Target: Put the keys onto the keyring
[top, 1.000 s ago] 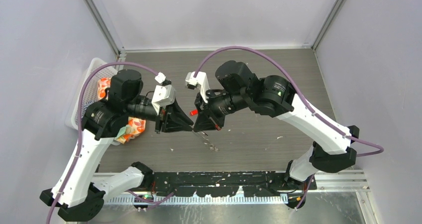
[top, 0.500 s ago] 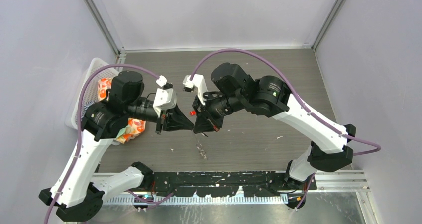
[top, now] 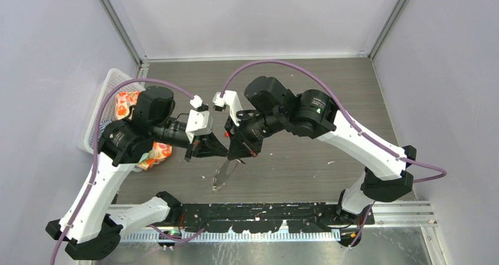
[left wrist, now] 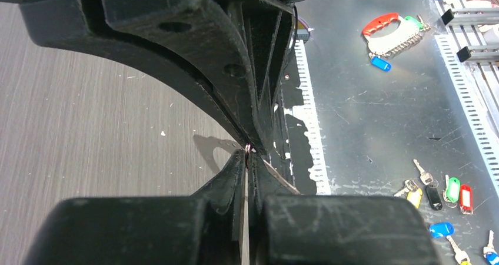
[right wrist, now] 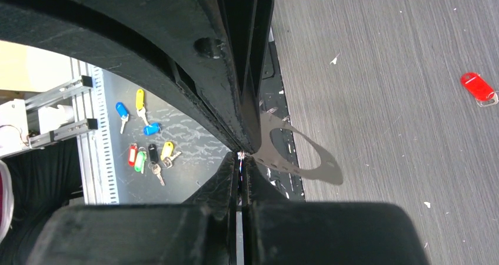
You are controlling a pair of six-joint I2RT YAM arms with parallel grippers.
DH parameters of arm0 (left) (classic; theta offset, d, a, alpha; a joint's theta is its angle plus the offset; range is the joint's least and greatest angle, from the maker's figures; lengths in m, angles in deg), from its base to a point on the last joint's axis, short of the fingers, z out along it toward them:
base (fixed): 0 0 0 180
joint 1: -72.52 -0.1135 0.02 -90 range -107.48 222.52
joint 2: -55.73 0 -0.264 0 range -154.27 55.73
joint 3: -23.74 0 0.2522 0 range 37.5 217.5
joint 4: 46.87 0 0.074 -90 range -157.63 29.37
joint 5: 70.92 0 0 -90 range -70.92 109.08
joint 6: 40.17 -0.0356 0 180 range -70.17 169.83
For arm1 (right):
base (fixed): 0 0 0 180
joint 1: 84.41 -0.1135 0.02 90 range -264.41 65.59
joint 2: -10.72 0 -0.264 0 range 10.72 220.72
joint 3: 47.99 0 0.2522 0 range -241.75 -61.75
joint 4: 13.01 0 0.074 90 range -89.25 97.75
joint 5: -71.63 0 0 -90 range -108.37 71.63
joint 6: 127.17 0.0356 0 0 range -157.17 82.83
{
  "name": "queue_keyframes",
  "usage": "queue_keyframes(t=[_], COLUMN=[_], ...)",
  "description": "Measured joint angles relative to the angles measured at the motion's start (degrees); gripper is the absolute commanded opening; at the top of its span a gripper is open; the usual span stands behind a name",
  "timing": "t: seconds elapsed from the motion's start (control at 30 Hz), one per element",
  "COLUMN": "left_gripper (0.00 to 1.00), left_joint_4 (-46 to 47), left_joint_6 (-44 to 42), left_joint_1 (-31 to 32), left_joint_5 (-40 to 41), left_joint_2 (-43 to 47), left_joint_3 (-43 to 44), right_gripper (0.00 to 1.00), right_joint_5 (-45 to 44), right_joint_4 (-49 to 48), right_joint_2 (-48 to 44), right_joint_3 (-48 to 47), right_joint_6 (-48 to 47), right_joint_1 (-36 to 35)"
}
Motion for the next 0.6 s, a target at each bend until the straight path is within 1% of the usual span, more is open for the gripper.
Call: queue_keyframes(t=[0.1, 0.2, 0.3, 0.33, 0.43, 0.6], left_gripper=[0.0, 0.0, 0.0, 0.0, 0.0, 0.0], left_joint_4=[-0.4, -0.1, 1.7, 3.0, 6.0, 11.1], left_joint_6=[-0.5, 0.3, 3.0, 4.5, 9.1, 15.7], left_joint_1=[0.1, 0.2, 0.2, 0.3, 0.3, 0.4], left_joint_5=[0.2, 0.3, 0.2, 0.0, -1.1, -3.4], left_joint_2=[-0.2, -0.1, 0.8, 1.6, 3.4, 4.0], left_joint_3=[0.0, 0.0, -0.9, -1.7, -4.0, -5.0], right_gripper=[0.03, 0.15, 0.33, 0.36, 0.4, 0.4], right_joint_5=[0.0, 0.2, 0.4, 0.4, 0.1, -0.7], right_joint_4=[0.4, 0.3, -0.5, -1.4, -6.1, -13.0], right_joint_2=[0.3, 0.3, -0.1, -0.5, -3.8, -12.6], right_joint_3=[-0.2, -0.2, 0.2, 0.9, 4.9, 13.3], right_joint_6=[0.0, 0.3, 1.2, 1.6, 3.2, 6.1], right_joint_1=[0.0, 0.0, 0.0, 0.0, 0.2, 1.3])
